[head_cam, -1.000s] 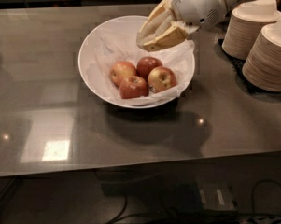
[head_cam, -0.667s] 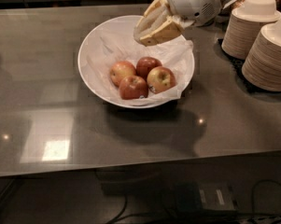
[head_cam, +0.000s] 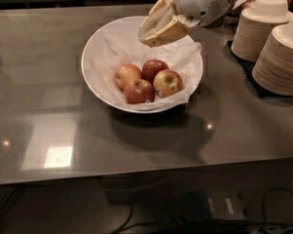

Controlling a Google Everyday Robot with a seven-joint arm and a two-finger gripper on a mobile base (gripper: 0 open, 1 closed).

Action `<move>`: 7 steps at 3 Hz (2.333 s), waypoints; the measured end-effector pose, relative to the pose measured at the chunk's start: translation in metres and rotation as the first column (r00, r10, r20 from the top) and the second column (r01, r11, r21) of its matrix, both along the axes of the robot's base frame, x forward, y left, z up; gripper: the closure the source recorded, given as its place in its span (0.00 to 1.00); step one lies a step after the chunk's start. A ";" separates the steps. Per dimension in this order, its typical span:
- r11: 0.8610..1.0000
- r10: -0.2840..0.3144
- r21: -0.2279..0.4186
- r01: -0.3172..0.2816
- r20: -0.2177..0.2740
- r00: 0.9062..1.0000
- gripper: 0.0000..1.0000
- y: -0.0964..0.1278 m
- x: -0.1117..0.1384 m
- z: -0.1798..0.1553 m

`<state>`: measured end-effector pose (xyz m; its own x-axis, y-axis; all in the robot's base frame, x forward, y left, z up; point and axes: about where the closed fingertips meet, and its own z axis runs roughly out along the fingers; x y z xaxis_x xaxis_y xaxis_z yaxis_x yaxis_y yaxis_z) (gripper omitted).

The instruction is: Pick apple from white bowl

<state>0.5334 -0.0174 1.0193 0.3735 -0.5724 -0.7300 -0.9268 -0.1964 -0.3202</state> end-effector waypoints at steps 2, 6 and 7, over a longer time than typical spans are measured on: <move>1.000 0.000 0.000 0.000 0.000 1.000 0.18 0.000 0.000 0.000; 1.000 -0.024 -0.008 0.024 -0.002 1.000 0.42 -0.006 0.006 -0.009; 0.998 -0.065 -0.013 0.065 -0.011 0.998 0.49 -0.017 0.005 -0.019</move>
Offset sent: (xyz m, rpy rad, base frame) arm 0.0000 0.0000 0.0000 0.0000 0.0000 0.0000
